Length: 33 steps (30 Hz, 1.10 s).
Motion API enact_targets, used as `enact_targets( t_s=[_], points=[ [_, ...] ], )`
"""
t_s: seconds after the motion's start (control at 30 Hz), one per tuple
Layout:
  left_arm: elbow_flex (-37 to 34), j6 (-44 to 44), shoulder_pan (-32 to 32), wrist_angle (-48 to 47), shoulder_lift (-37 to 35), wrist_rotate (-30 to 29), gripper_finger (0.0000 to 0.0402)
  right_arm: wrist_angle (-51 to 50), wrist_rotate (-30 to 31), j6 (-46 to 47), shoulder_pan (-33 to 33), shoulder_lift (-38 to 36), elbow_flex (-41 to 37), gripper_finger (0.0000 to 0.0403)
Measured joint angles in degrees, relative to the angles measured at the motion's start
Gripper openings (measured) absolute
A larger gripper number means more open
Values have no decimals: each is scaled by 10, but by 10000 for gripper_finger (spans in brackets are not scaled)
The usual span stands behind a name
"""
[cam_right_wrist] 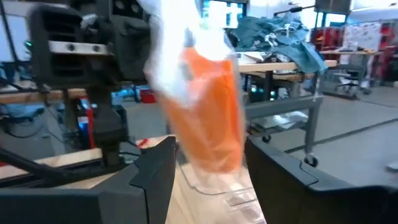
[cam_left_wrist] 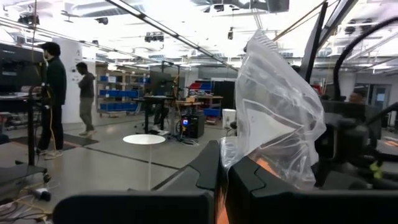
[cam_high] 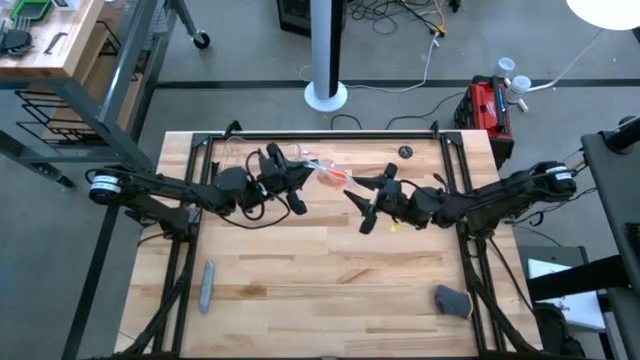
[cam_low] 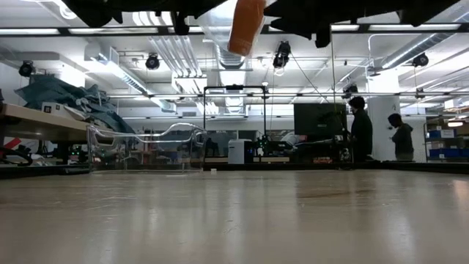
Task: Roll bandage
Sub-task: Close the transparent zip bag
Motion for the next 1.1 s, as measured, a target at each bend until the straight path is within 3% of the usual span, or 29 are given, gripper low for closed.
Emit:
enact_targets(
  t_s=[0.33,0.4,0.53,0.6,0.73,0.9,1.1],
  points=[
    [0,-4,-1,-3,0,28,0,-3,-12,-20,-11,33,55,174],
    [0,-3,-1,-5,0,28,0,-3,-13,-31,-11,37,60,141],
    [0,9,-1,-25,0,25,0,-8,-12,-58,-8,33,62,26],
    [-1,33,-1,-44,0,-4,0,-14,3,-67,-4,26,62,12],
    [-1,86,-1,-108,-3,-77,2,-139,26,-58,0,-11,83,2],
    [-1,146,-1,-156,-16,-85,27,-368,34,1,0,-34,138,1],
    [-1,233,-3,-278,-39,-60,47,-512,35,22,0,-25,196,0]
  ],
)
